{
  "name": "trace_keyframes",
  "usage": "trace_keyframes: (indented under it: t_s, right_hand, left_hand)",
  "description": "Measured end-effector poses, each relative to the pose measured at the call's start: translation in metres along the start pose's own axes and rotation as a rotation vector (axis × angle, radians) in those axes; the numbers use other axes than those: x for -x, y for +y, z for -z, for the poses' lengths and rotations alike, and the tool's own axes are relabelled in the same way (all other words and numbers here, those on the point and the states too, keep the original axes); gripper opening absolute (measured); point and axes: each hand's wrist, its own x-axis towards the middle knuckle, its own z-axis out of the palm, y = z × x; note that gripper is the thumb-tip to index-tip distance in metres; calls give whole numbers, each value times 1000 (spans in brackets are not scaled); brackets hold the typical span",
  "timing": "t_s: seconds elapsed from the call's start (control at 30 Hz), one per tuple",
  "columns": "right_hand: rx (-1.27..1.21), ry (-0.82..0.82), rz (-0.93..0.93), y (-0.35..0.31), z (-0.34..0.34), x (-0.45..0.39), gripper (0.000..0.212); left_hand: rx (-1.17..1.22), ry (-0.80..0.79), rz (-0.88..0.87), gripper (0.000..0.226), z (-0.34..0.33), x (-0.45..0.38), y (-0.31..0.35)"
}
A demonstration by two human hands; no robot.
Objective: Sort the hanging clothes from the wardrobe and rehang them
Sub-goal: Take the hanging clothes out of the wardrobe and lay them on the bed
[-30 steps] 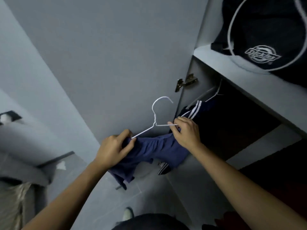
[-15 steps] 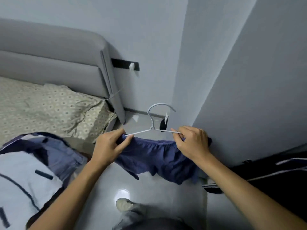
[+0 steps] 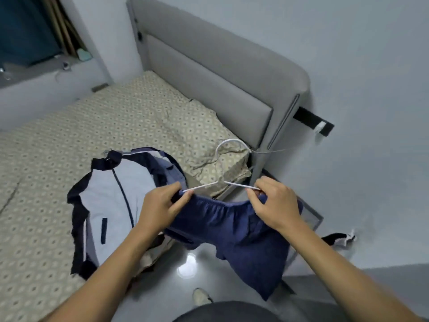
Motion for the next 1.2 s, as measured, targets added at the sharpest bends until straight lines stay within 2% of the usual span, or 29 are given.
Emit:
trace_keyframes:
  t_s: [0.1,0.2,0.27,0.37,0.57,0.7,0.93,1.1,1.2]
  right_hand:
    - [-157,-223,114,-29,-34,-52,30]
    - [-272,-474,263,-53,-69,-103,9]
    - [-273,-555,351,-68,-95,-133,12]
    - [-294,-596,449,-93,-142,-177,22]
    - [-322,-693,587,-151,-240,-265,14]
    - [-334,-731,625,-193,-294,-319,12]
    - [-268,-772,611,-251,-382,-400,13]
    - [-150,-765,472,-271,-454,-442,13]
    - [-41,-759,409,-276,-502,-456,11]
  left_hand:
    - [-60,61,149,49,31,6,-50]
    - [-90,132,249,47,62,15,-91]
    - [-108,165,317,47,76,22,-115]
    - [-155,195,447,49,94,30,-154]
    - [-197,252,666,48,126,24,-225]
    - [-222,259,759,56,140,8,-277]
    - [-181,186,749,29,163,-27,-390]
    - [-141,98,741,32,144,-63,-491]
    - [-175,34,735,27,121,-77,-551]
